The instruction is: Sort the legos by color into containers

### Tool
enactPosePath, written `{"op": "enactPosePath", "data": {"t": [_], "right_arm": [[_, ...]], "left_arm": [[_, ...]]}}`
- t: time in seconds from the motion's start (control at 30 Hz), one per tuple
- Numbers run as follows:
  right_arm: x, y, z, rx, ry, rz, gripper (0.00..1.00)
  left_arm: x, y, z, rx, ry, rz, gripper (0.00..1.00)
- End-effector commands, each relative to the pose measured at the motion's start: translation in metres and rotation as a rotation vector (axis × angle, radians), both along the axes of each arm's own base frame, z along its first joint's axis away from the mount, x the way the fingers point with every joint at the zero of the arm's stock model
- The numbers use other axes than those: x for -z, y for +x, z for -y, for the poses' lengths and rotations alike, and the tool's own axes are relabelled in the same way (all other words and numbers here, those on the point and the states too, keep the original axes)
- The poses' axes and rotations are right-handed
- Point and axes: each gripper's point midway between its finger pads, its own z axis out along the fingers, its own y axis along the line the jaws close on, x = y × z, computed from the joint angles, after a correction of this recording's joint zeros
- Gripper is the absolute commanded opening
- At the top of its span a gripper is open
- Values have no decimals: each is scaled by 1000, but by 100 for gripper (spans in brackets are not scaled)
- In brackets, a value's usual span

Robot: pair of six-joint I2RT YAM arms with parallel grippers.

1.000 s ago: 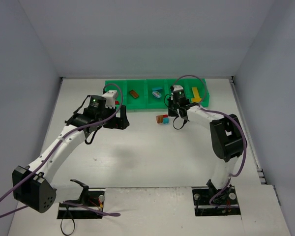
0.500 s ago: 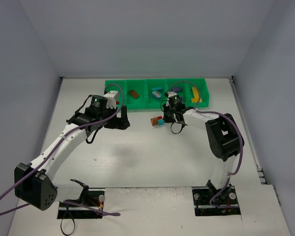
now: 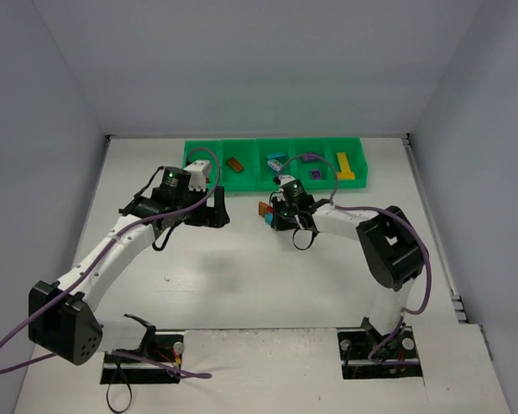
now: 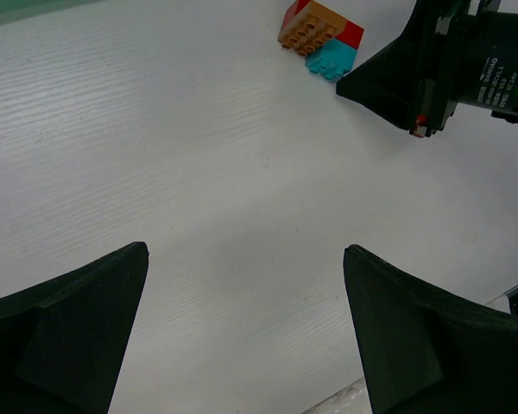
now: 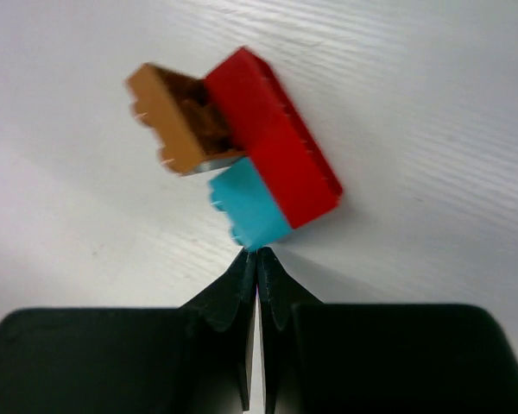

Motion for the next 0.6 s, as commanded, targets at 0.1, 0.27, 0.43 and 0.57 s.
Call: {"op": "enactPosePath", "data": {"t": [0.1,0.27,0.43,0.57], "right_arm": [[-49,9,-41,-80,99,128,0],[-59,9,-22,-40,36,168,33],[-87,17,-9,-84,-43,284,65],[-95,25,-9,-194,-84,344,67]], "left_arm": [[-20,11,4,11,-17,76,88],[-22,11,3,5,-16,80,88],[-23,12,1,-16,-14,81,88],[-27,13,1,-29,-24,84,88]]}}
